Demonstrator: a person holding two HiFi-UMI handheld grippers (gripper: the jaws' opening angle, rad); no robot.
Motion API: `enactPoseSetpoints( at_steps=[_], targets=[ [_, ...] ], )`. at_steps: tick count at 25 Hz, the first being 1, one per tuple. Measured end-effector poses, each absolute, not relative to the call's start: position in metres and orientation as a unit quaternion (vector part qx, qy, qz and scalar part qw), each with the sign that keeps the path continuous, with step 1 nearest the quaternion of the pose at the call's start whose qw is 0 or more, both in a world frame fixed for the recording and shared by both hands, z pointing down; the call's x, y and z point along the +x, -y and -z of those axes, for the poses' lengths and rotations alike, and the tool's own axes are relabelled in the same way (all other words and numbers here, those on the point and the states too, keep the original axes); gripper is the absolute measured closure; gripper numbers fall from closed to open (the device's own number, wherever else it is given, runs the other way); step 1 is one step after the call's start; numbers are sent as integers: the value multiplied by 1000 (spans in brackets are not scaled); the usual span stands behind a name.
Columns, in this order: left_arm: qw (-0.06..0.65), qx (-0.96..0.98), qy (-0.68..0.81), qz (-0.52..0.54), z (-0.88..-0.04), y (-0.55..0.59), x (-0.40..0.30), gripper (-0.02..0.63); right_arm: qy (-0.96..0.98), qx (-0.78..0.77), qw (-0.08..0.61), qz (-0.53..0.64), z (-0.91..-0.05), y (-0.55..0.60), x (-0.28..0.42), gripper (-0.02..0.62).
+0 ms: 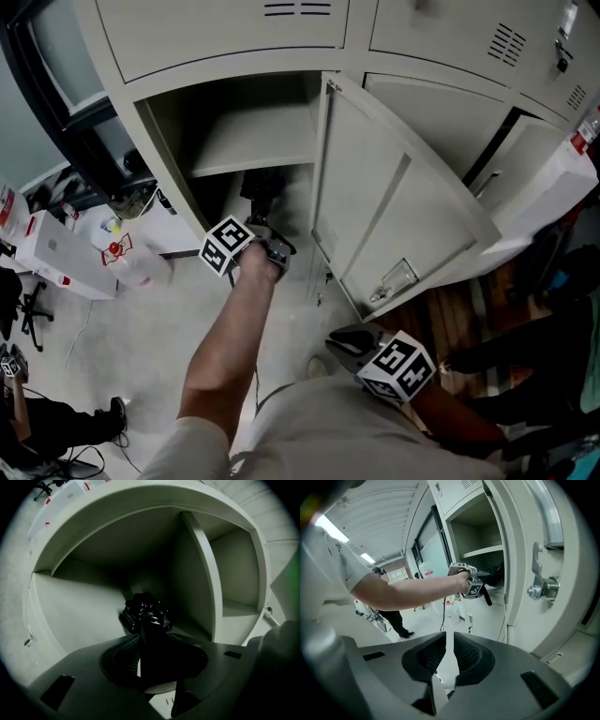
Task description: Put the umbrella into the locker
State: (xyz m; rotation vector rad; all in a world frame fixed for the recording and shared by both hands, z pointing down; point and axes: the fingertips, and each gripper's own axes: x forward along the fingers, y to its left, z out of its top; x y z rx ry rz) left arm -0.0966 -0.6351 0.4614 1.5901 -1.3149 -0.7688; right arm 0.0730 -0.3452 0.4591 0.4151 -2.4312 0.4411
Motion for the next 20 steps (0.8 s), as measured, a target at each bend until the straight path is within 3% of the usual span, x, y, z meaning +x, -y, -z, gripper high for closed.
enactPoseSetpoints(
  at_steps=[17, 20],
  targets=[
    [394, 656, 621, 169, -470, 707, -111, 442, 909, 184, 310, -208, -470, 362, 87, 575],
    [379, 664, 634, 119, -471, 707, -108, 371, 909, 188, 307, -212, -470, 362, 84, 575]
  ],
)
